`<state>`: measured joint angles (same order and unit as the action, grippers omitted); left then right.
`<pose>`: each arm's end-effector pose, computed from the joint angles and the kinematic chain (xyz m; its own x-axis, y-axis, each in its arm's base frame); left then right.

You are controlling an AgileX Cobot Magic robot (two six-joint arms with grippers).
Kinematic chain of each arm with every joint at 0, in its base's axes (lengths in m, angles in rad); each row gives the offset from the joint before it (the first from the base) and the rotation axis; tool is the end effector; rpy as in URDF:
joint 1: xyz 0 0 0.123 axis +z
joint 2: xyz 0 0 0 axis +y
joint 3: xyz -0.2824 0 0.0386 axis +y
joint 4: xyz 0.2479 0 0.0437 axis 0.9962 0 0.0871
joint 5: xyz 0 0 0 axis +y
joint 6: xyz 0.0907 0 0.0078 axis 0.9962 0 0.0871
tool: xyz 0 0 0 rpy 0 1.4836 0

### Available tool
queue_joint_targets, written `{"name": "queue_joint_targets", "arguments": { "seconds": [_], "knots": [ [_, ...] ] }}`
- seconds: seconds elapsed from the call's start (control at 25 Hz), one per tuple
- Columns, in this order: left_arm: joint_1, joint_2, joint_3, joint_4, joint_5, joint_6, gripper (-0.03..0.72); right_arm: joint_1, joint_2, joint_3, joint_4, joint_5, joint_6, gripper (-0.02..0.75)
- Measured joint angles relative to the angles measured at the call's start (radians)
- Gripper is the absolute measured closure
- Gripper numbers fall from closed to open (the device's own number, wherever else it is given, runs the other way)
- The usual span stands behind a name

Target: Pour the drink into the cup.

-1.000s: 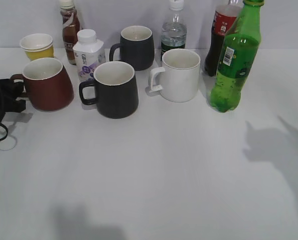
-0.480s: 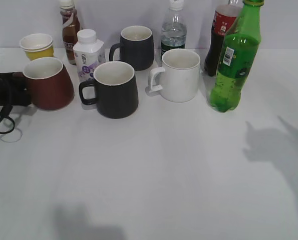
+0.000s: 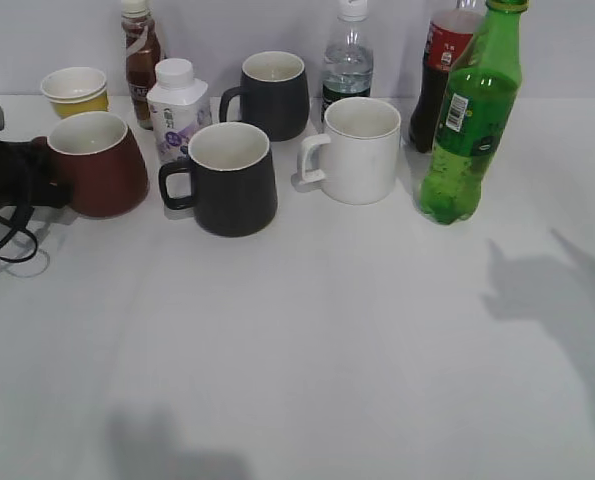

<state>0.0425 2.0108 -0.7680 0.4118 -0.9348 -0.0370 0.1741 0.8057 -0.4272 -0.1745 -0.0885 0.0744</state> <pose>0.3606 -0.0140 0.1189 -0.1955 0.1956 -0.9610 0.3200 0.9390 0.1260 0.1651 0.0304 0.2839 -0.1800 -0.1324 -0.9747 -0.2069 0.9738 -0.0941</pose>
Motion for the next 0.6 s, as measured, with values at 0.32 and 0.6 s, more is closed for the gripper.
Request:
{"name": "queue_joint_targets", "arguments": {
  "seconds": [0.32, 0.6],
  "knots": [
    [0.0, -0.167, 0.107, 0.02, 0.044, 0.016, 0.629, 0.019, 0.193, 0.001, 0.0, -0.172, 0.022, 0.151],
    [-0.001, -0.392, 0.225, 0.023, 0.155, -0.087, 0.63, 0.11, 0.504, -0.006, -0.004, -0.416, 0.026, 0.137]
  ]
}}
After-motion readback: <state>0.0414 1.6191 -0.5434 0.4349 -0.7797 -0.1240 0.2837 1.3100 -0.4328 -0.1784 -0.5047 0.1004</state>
